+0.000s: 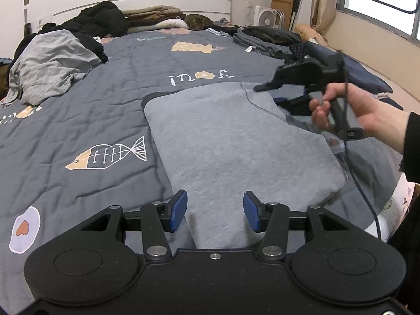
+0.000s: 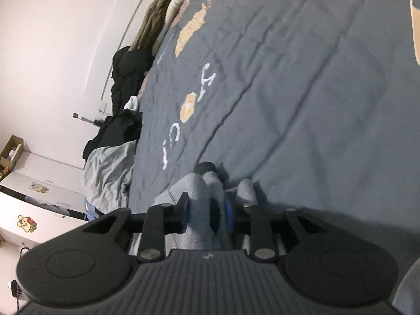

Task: Fold clothes

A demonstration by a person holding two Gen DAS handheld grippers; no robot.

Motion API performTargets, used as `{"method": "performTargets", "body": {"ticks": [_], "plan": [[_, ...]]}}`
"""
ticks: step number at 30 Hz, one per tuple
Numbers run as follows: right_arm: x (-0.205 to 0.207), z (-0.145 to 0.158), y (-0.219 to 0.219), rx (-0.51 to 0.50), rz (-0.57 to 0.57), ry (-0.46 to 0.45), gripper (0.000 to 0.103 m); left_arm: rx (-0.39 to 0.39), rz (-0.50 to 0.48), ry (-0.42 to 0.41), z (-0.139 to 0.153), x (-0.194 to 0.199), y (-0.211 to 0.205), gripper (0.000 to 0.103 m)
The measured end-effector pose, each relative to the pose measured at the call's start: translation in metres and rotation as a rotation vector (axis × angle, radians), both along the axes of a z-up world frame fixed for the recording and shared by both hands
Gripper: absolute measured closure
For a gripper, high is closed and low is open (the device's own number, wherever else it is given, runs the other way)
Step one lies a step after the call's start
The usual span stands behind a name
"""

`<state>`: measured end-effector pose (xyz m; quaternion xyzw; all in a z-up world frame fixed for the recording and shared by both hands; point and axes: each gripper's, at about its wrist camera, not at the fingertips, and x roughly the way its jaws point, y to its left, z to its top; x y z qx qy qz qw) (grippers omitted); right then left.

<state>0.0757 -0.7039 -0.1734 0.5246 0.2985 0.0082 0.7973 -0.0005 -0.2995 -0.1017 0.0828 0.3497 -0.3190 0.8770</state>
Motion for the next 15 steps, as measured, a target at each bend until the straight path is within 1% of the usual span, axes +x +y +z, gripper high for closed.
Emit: {"method": "performTargets", "body": {"ticks": [1, 3, 5, 7, 11, 15], "plan": [[-0.002, 0.005, 0.0, -0.011, -0.001, -0.003, 0.073, -0.002, 0.0, 0.0, 0.0, 0.0, 0.0, 0.056], [-0.011, 0.024, 0.001, -0.085, 0.001, -0.029, 0.072, 0.002, -0.003, -0.006, 0.001, 0.0, -0.001, 0.056], [-0.023, 0.037, -0.001, -0.097, 0.026, -0.069, 0.069, 0.001, -0.012, -0.004, 0.0, 0.0, -0.003, 0.056], [-0.027, 0.044, 0.004, -0.098, 0.092, -0.076, 0.068, 0.004, -0.022, -0.008, 0.0, -0.002, -0.005, 0.056], [-0.036, 0.049, 0.027, -0.201, 0.259, -0.034, 0.067, 0.011, -0.038, -0.016, -0.001, -0.006, -0.008, 0.056], [-0.039, 0.042, 0.036, -0.256, 0.285, 0.011, 0.067, 0.018, -0.041, -0.022, -0.001, -0.008, -0.01, 0.056]]}}
